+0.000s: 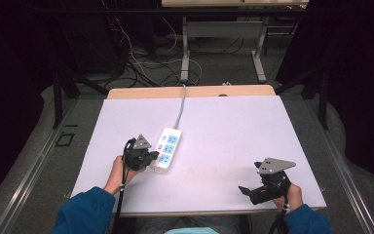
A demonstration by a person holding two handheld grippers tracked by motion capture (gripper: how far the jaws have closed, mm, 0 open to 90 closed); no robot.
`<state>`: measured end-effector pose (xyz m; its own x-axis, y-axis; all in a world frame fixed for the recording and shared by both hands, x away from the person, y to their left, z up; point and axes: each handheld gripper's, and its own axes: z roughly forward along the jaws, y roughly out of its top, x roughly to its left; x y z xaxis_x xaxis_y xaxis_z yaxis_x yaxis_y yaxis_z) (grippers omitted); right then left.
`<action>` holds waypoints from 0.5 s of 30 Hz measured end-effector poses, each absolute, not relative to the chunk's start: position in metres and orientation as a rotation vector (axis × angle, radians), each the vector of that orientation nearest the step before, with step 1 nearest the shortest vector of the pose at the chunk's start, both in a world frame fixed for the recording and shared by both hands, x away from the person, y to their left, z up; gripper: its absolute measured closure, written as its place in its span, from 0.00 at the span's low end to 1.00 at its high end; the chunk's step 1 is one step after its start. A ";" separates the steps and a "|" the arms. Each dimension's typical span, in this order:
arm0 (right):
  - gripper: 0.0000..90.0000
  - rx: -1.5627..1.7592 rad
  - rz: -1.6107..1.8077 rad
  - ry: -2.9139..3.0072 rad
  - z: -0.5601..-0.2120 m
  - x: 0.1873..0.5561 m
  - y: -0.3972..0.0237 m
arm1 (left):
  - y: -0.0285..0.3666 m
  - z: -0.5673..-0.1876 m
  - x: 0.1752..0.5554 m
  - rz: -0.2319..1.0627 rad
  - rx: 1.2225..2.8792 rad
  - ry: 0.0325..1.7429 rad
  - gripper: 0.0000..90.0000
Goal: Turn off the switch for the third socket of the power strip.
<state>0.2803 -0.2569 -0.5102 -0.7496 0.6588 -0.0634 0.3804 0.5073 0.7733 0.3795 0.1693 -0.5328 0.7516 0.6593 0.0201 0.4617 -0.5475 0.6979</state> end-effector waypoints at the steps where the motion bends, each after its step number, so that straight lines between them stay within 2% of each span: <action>1: 0.02 0.866 1.109 2.404 -0.510 0.280 -0.257 | 0.169 -0.533 0.380 0.368 2.248 0.835 1.00; 15: 0.02 0.866 1.107 2.403 -0.510 0.280 -0.257 | 0.170 -0.533 0.380 0.364 2.245 0.835 1.00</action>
